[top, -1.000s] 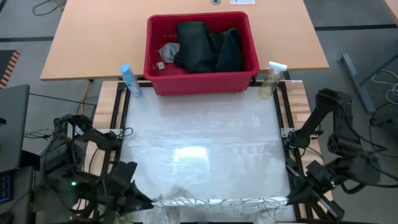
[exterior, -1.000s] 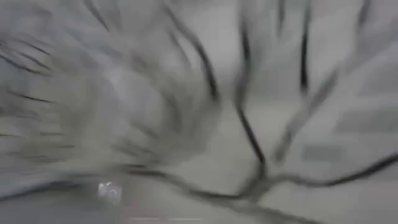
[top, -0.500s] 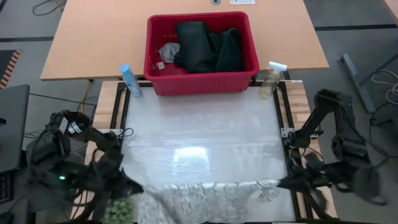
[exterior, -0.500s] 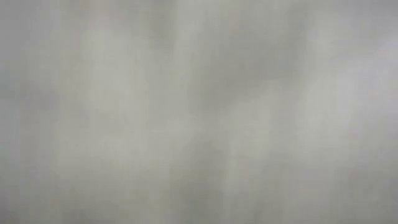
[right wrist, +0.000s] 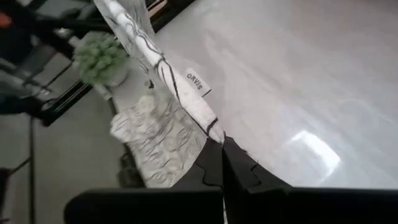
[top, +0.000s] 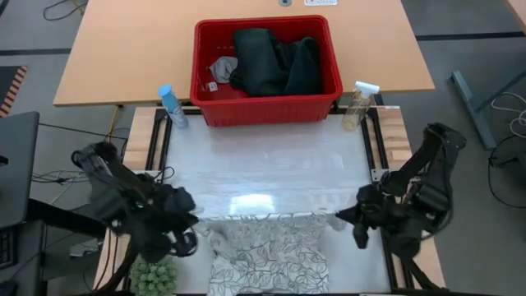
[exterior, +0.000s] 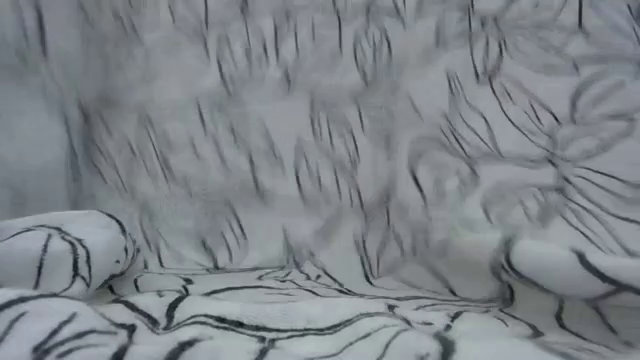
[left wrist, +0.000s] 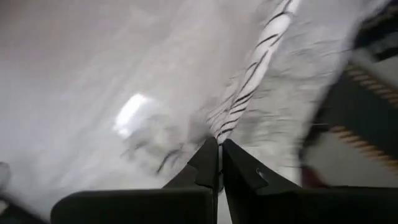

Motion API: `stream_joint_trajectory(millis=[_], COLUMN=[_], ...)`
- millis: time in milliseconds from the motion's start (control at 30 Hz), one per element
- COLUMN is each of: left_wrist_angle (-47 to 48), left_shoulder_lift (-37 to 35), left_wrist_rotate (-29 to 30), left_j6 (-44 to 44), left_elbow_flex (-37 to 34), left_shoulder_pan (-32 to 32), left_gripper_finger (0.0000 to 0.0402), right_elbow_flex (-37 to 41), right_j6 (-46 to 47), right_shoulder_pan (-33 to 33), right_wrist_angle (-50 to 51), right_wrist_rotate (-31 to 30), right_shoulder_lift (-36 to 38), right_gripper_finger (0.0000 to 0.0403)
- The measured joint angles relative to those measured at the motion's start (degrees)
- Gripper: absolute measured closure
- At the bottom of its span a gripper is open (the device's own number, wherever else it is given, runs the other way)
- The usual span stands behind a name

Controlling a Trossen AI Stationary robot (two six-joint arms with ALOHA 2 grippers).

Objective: Fold laundry
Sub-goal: Fold the white-patterned shirt

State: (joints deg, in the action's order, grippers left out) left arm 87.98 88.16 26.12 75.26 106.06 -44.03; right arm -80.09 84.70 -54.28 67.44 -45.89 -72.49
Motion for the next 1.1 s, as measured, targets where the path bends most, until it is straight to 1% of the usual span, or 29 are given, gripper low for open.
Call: stream_joint_trajectory(millis=[133,233,367,500,600,700,833,1000,1033,1100], left_wrist_angle=[1.8,0.8,0.4,-2.4,-5.6,-10.5,-17.8,-22.8,-24.1,-26.1], left_shoulder_lift=[-2.9,-5.0,-8.6,-11.4,-13.2,-14.7,-16.0,-15.9,-15.9,-15.8], left_wrist_rotate=[0.5,4.0,9.0,11.2,12.1,12.1,12.3,17.7,17.5,15.2], left_j6=[-1.2,-2.4,-5.1,-11.2,-18.0,-25.1,-32.7,-37.1,-39.4,-45.1], left_elbow_flex=[-11.3,-19.5,-27.9,-34.8,-39.3,-43.6,-48.7,-51.5,-51.9,-52.2], left_shoulder_pan=[4.0,7.0,12.4,18.6,23.6,29.1,35.7,41.4,42.4,44.2], left_gripper_finger=[0.0401,0.0401,0.0401,0.0401,0.0401,0.0401,0.0401,0.0401,0.0401,0.0395], right_elbow_flex=[1.2,3.0,5.1,7.4,9.2,11.6,16.0,21.5,22.5,24.2], right_j6=[-2.6,-5.6,-6.7,-10.3,-12.3,-16.3,-21.6,-25.6,-26.7,-29.1], right_shoulder_pan=[6.2,11.3,19.4,27.6,33.9,39.6,45.5,52.4,53.6,55.6], right_wrist_angle=[0.0,0.3,2.8,3.4,2.9,1.0,-5.4,-13.9,-15.2,-17.6], right_wrist_rotate=[-0.1,-0.1,0.0,0.7,1.7,5.1,6.6,7.6,8.4,9.9], right_shoulder_lift=[0.0,0.0,0.0,0.0,0.0,0.0,0.0,0.0,0.0,0.0], right_gripper_finger=[0.0388,0.0388,0.0388,0.0388,0.0388,0.0388,0.0385,0.0374,0.0372,0.0364])
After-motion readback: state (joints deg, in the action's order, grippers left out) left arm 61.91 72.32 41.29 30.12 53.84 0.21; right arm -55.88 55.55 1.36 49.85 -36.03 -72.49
